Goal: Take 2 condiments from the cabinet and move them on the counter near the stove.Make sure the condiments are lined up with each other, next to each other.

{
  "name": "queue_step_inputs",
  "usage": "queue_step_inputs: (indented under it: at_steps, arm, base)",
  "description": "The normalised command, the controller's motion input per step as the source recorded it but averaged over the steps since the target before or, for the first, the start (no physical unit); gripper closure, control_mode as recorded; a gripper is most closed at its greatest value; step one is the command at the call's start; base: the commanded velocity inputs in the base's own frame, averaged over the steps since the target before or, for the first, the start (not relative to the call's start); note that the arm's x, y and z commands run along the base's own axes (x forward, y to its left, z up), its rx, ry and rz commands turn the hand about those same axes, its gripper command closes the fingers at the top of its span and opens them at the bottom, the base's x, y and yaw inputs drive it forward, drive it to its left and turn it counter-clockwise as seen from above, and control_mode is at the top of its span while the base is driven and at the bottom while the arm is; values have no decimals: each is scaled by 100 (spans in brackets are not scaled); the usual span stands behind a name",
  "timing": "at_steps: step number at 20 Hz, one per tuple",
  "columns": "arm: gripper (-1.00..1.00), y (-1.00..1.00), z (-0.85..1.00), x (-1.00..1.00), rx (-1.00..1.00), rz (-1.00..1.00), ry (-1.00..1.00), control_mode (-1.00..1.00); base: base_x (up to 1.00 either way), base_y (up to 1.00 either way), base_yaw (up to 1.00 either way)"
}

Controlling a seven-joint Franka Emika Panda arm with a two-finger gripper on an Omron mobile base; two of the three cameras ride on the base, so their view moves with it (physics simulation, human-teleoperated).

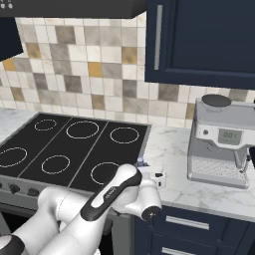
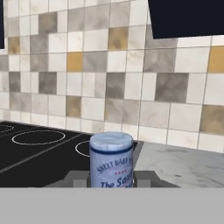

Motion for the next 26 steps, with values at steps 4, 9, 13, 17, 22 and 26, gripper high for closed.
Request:
queue_step_inputs:
  at_steps: [4,9,13,17,22,26]
  arm:
    - [100,-2,-4,10,0,0,0,-100]
    - [100,-7,0,13,0,0,0,-100]
    - [100,-3,-3,20,0,0,0,-100]
    - [100,0,-11,15,0,0,0,-100]
    - [100,-6,-16,7,0,0,0,-100]
    - [100,-9,-19,3,0,0,0,-100]
  base:
    - [0,0,0]
    - [0,0,0]
    - [0,0,0]
    - [0,0,0]
    - [0,0,0]
    - [0,0,0]
